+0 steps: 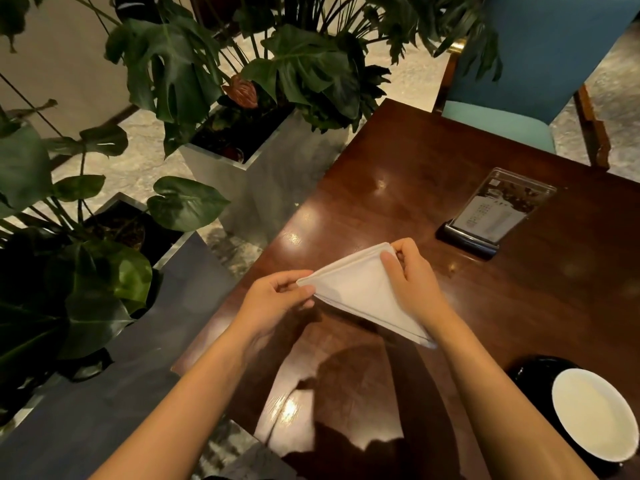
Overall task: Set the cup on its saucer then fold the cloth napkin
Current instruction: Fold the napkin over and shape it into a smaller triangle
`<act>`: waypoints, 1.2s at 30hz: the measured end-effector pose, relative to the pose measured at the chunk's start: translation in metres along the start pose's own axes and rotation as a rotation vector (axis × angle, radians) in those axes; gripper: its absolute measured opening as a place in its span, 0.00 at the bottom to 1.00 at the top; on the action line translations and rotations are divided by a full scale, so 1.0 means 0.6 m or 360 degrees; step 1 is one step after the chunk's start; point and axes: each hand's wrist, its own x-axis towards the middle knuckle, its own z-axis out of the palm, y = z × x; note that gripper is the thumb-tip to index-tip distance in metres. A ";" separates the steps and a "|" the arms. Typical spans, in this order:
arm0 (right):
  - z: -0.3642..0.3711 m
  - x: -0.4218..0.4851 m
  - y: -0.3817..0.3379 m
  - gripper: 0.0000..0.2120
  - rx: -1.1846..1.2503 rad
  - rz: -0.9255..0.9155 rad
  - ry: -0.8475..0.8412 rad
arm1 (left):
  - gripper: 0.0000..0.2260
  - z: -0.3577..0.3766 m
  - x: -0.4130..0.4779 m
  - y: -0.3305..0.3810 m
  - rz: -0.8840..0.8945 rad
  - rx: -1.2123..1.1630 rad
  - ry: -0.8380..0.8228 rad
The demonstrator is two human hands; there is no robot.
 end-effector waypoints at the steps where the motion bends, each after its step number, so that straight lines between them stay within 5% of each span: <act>1: 0.002 -0.001 0.004 0.07 -0.0034 0.0000 -0.0057 | 0.11 0.000 0.004 -0.009 -0.0116 -0.0056 0.0015; 6: 0.024 -0.005 0.038 0.08 -0.0173 0.0092 -0.0298 | 0.05 -0.005 0.014 -0.053 -0.0484 -0.0127 0.0015; 16: 0.084 -0.006 0.106 0.08 -0.0491 0.0219 -0.0331 | 0.02 -0.020 0.034 -0.111 -0.0554 0.0071 0.0045; 25: 0.064 -0.074 0.125 0.16 -0.0566 0.0164 0.0019 | 0.06 -0.034 0.028 -0.148 -0.0047 0.0774 0.0075; 27: 0.050 -0.104 0.127 0.19 -0.0707 -0.0016 -0.0095 | 0.06 -0.035 0.026 -0.152 0.0031 0.0867 0.0080; 31: 0.046 -0.161 0.163 0.22 -0.0937 -0.0189 -0.0426 | 0.06 -0.036 0.026 -0.157 0.0043 0.0778 0.0106; 36: 0.030 -0.145 0.161 0.14 -0.0467 0.0060 -0.0149 | 0.05 -0.036 0.034 -0.156 -0.0077 0.0481 0.0058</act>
